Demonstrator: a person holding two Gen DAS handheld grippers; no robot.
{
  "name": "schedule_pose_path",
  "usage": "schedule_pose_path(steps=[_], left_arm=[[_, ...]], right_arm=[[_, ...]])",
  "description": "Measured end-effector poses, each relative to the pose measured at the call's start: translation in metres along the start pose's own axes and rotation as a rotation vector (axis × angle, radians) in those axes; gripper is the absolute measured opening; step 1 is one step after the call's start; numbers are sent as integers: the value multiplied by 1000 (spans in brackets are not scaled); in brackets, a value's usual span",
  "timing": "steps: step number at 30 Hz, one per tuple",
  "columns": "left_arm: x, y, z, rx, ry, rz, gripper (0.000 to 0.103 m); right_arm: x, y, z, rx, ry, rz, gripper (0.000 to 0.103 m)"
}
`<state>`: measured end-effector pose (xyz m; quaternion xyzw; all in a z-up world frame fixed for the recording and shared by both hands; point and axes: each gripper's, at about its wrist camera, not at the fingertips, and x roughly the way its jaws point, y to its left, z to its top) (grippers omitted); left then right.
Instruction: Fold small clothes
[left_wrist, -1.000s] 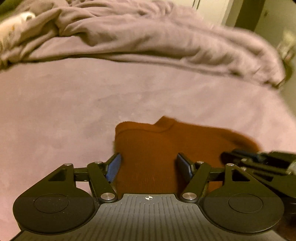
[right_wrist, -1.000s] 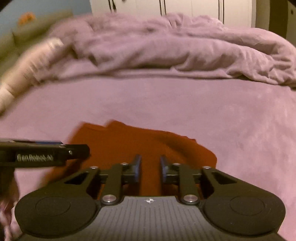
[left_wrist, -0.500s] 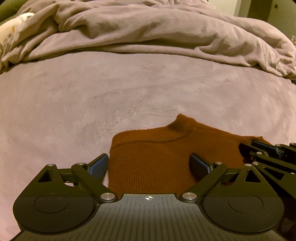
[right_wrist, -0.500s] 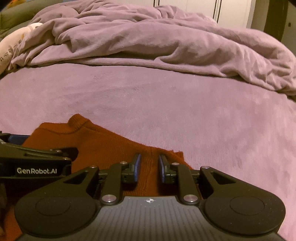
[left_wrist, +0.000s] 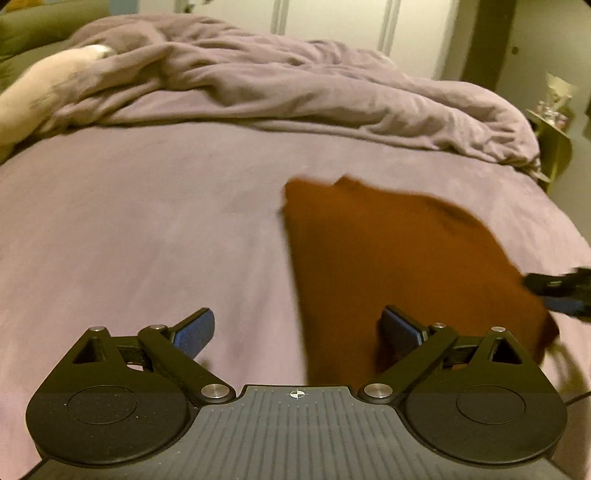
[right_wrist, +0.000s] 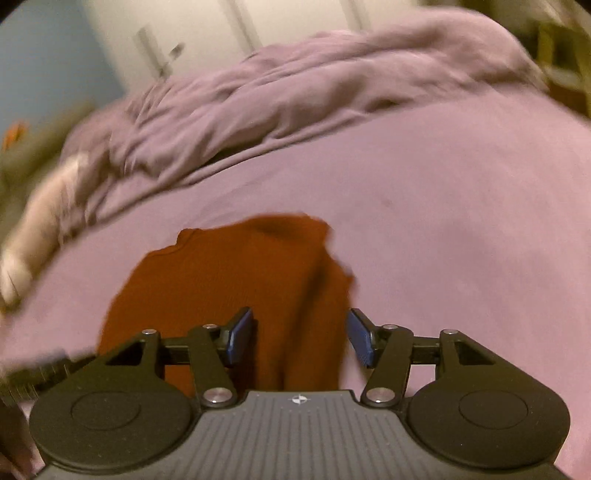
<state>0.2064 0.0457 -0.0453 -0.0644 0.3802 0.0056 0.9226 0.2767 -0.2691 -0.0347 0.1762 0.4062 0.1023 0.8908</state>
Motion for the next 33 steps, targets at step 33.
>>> schedule_pose_path(steps=[33], left_arm=[[1,-16,-36,-1,63,85,80]], right_arm=[[-40,37,-37,80,-121,106,16]])
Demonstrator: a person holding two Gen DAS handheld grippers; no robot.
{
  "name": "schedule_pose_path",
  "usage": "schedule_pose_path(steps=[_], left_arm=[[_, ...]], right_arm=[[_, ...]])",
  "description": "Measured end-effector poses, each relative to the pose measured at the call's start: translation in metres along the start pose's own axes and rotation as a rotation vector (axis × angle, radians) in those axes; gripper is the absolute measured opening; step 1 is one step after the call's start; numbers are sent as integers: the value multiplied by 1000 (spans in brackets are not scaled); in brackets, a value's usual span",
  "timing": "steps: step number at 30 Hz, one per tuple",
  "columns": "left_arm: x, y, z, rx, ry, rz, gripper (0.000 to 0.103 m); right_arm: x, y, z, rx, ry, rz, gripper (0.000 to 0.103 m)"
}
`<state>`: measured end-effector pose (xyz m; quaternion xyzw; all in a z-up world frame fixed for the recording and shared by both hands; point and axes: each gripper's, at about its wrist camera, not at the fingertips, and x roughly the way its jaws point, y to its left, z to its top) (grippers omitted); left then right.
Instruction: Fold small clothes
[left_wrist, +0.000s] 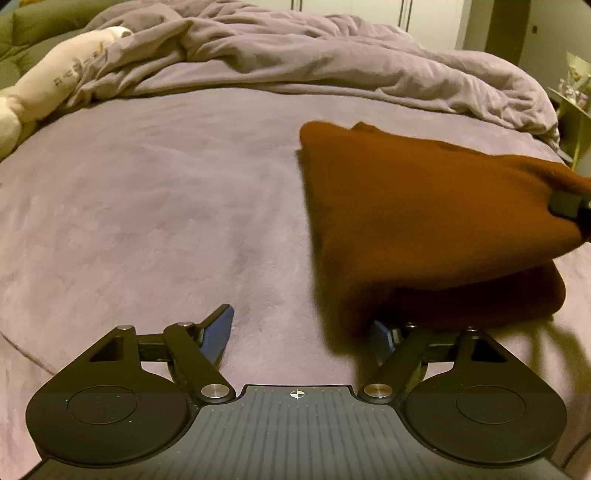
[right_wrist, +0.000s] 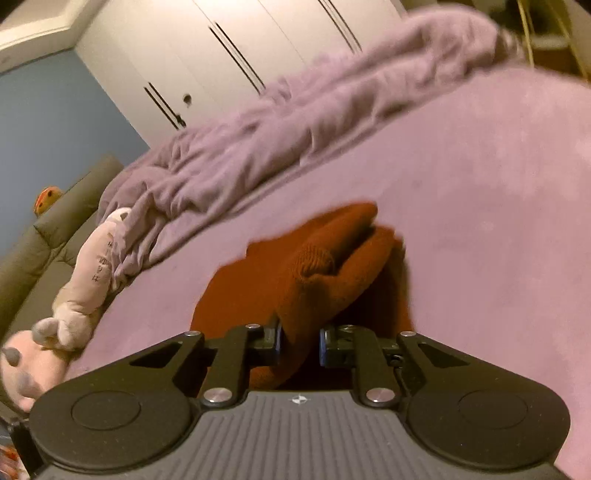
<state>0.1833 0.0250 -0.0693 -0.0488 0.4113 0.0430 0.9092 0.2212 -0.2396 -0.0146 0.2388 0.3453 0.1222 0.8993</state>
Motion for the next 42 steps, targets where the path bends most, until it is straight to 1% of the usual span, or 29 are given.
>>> schedule_pose_path(steps=[2,3,4,5,6,9,10,11,12,13,14,16,17,19,21,22,23,24,25,28,29,31,34,35,36,37,39,41,42], left_arm=[[2,2,-2,3,6,2,79],[3,4,-2,0,9,3,79],[3,6,-2,-5,13,7,73],[1,10,-2,-18,13,26,58],[0,16,-1,-47,16,44,54],[-9,51,7,-198,55,2,54],[-14,59,10,-229,55,-6,60],[-19,63,12,-237,50,-11,71],[-23,64,15,-236,38,-18,76],[-28,62,18,-228,23,-25,84],[-30,58,21,-219,15,-35,87],[-30,48,25,-190,15,-73,90],[-29,40,27,-174,25,-89,92],[-27,24,26,-139,42,-114,94],[-25,12,24,-97,51,-132,96],[-22,7,23,-79,61,-136,96],[-19,4,22,-70,73,-140,97],[-15,2,21,-66,86,-143,97],[-9,2,21,-65,103,-128,97],[5,4,21,-67,143,-40,97],[10,5,21,-65,155,-15,99],[13,10,18,-91,193,3,98],[-1,10,15,-75,172,1,98],[-6,8,13,-60,163,-5,98],[-12,7,12,-47,157,-13,99],[-18,6,7,-39,155,-19,101],[-29,6,1,-29,151,-30,101],[-40,7,-9,-25,154,-23,102],[-46,7,-15,-21,160,-15,102]], right_arm=[[8,-5,-3,-57,8,-70,16],[19,-13,-8,-65,43,-115,16],[31,-24,-15,-53,86,-136,18],[33,-33,-19,-31,77,-119,19],[29,-36,-19,-23,63,-103,19],[17,-32,-13,-41,82,-109,34],[10,-31,-11,-50,76,-121,41],[1,-31,-9,-62,59,-135,45],[-8,-30,-6,-74,30,-152,45],[-15,-29,-5,-83,5,-162,45],[-18,-25,-3,-93,-14,-167,45],[-17,-13,1,-146,-31,-161,42],[-14,-7,1,-186,-36,-165,37],[-3,6,-1,-276,-27,-167,31],[9,11,-8,-339,8,-190,31],[20,9,-15,-377,50,-245,32],[27,3,-20,-388,76,-263,32],[27,-2,-23,-377,67,-254,34],[26,-7,-23,-357,62,-245,37],[22,-12,-17,-282,96,-226,37],[22,-12,-18,-282,107,-223,37],[20,-11,-24,-304,121,-224,38],[21,-15,-24,-310,141,-219,39],[19,-16,-24,-308,151,-220,44],[18,-16,-25,-320,162,-231,46],[16,-13,-26,-332,165,-242,47],[8,-7,-29,-349,185,-252,47],[-2,-5,-43,-360,255,-278,47],[-9,-4,-52,-367,261,-286,48]])
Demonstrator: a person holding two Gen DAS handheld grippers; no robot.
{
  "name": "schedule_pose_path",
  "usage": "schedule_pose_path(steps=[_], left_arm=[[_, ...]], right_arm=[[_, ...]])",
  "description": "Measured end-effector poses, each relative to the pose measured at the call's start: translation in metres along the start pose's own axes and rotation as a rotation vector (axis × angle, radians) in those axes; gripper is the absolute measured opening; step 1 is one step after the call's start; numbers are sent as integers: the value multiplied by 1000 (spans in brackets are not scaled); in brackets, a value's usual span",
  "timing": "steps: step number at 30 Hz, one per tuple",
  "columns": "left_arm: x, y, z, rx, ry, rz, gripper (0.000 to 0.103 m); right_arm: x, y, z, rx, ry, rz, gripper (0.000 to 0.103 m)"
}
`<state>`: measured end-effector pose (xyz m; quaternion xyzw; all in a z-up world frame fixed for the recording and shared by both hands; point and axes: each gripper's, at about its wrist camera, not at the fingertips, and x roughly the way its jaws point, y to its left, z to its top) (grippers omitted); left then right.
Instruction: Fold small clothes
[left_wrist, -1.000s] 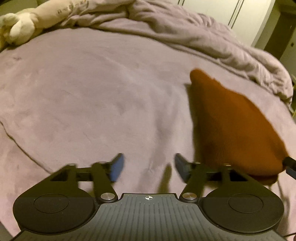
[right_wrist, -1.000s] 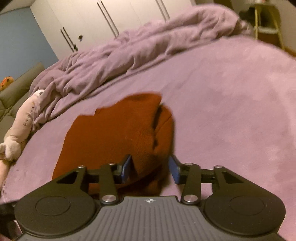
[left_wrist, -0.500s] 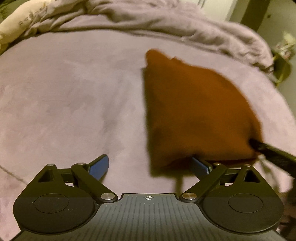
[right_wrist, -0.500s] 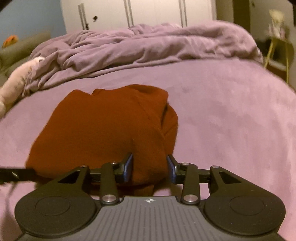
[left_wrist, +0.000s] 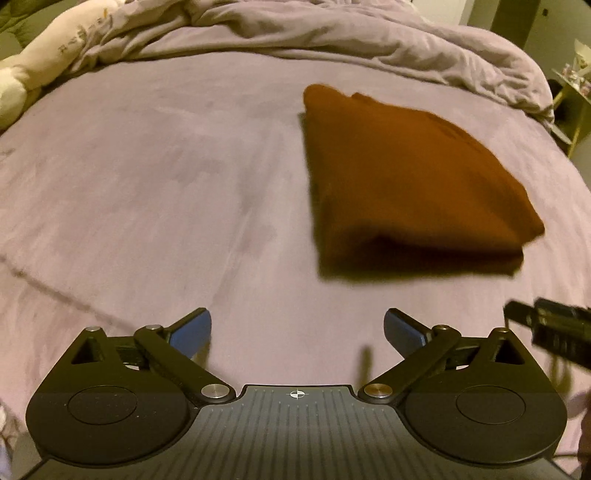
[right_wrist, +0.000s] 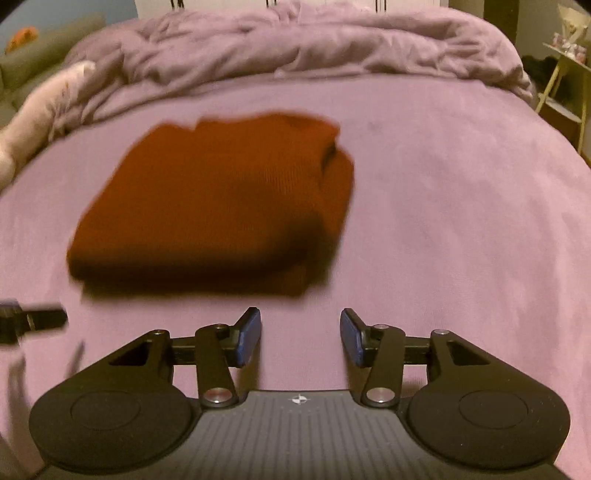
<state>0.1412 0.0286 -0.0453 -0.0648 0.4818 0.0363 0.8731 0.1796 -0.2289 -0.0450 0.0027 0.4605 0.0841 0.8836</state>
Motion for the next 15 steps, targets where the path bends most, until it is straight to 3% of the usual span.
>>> schedule_pose_path(steps=[3,5,7,11,15], left_arm=[[-8,-1,-16,23,16,20,103],[-12,-5,-20,47,24,24,103],[-15,-10,-20,70,23,27,103],[-23,-20,-9,107,16,56,103],[-32,-27,6,117,-2,33,103]], right_arm=[[-21,8,-29,-34,14,-10,65],[-32,12,-39,-44,35,-8,89],[-41,16,-40,-60,42,-21,96],[-48,22,-29,-70,63,-44,99],[-55,26,-13,-62,71,-36,99]])
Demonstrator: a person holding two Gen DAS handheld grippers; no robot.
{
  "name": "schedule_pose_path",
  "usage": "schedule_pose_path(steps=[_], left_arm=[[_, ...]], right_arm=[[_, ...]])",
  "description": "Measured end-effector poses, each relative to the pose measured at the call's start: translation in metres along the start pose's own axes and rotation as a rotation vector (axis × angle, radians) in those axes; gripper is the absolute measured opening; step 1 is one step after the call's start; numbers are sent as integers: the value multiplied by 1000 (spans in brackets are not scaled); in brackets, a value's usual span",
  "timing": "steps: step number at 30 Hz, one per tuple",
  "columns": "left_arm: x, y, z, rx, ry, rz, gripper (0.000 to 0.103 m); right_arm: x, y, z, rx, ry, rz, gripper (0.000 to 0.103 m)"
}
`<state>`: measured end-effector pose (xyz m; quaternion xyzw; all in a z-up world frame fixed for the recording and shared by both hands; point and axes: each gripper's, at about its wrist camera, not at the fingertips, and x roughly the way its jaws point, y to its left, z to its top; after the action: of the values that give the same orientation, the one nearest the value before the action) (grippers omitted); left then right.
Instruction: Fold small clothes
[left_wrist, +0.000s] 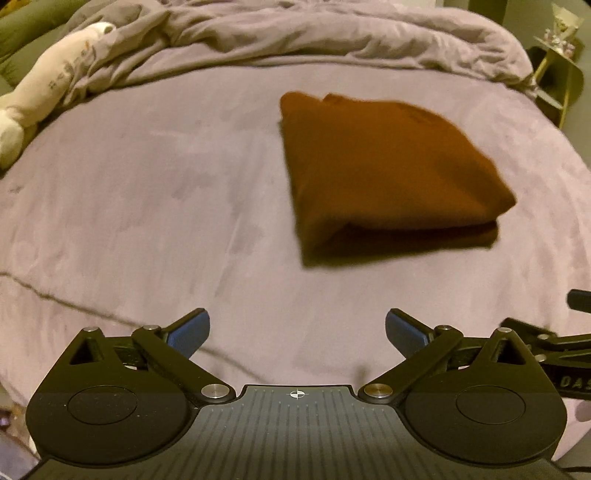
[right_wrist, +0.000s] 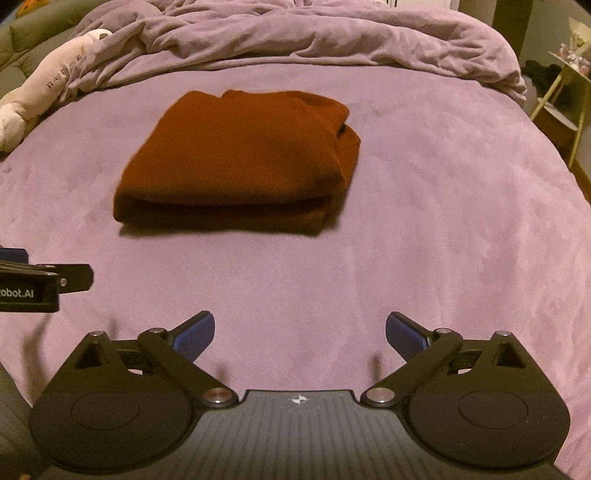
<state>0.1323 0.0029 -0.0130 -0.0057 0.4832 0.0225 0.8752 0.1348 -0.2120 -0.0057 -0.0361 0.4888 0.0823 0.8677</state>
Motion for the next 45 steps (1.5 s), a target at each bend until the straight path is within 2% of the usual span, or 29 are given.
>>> schedule_pose_path(steps=[5,11,16,45], left_arm=[[-7,-6,17,13,-22,25,103],[-3,-10,27,37,-19,50,103],[2,-10,28,35,-5,43,103],[4,-10,24,17,16,24,103]], right_arm=[[-5,11,21,-14,2,-57,99],[-9,17,42,12,10,-77,99],[-7,19,52,13,20,-117,99],[-10,12,53,45,39,-110,99]])
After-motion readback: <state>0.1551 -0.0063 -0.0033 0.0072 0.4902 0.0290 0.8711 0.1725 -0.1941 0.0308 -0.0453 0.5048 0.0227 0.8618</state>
